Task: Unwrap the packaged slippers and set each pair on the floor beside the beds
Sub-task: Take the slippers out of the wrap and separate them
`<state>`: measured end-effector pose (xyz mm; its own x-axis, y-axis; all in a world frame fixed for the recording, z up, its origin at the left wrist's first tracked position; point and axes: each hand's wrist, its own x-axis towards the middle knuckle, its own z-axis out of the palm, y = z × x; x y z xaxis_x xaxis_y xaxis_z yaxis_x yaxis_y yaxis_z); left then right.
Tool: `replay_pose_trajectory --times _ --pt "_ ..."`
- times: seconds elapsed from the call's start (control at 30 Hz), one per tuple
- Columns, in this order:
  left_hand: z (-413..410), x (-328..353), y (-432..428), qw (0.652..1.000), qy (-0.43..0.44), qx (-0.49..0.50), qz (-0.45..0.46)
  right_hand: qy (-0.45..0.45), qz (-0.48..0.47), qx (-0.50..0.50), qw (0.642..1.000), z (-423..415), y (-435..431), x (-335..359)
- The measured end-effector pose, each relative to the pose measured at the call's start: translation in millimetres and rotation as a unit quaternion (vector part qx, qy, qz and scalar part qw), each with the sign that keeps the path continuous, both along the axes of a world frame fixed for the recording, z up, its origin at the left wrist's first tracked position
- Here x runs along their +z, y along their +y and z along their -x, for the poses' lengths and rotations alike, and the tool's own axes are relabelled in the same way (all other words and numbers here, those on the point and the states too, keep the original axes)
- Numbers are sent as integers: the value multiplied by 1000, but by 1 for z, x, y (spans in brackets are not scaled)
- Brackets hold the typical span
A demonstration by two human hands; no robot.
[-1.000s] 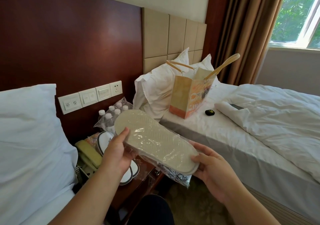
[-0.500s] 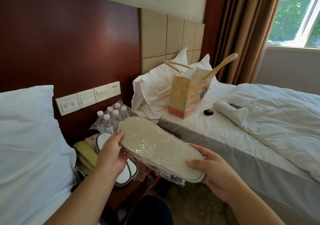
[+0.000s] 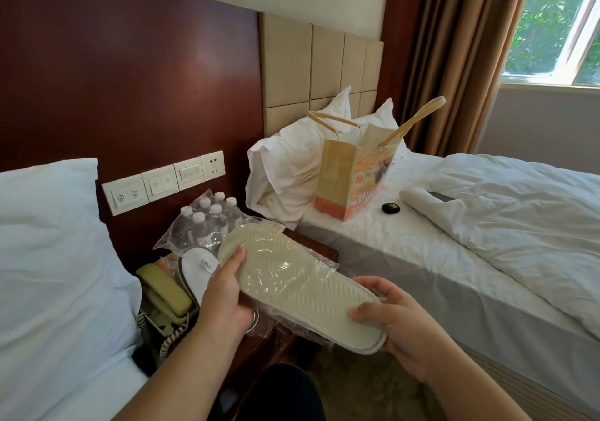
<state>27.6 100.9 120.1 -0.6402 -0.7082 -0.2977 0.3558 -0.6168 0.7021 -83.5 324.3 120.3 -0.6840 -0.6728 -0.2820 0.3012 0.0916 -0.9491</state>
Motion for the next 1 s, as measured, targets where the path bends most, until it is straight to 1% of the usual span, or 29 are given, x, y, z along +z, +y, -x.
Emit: replay_pose_trajectory --times 0.13,0.2,0.37,0.53,0.63,0.7,0.9,1.0 --pt "0 -2 4 1000 -12 -17 -7 82 -46 -4 996 -1 -6 8" --pt "-2 -2 -4 1000 -15 -3 1 97 -57 -6 994 2 -5 10" --pt "-12 -2 -28 999 -25 19 21 79 -55 -23 995 14 4 8" --pt "-19 -8 -11 997 -64 -24 24 61 -51 -40 996 15 0 1" --pt "-15 -17 14 996 -48 -72 6 56 -46 -48 996 13 -6 -4" --pt "-10 -21 22 996 -45 -81 -7 51 -43 -50 997 11 -8 -6" --pt "-3 -14 -1 995 -70 -67 -2 52 -45 -62 996 16 1 -4" --pt "-3 -11 -9 990 -77 -112 29 51 -48 -75 995 19 5 -3"
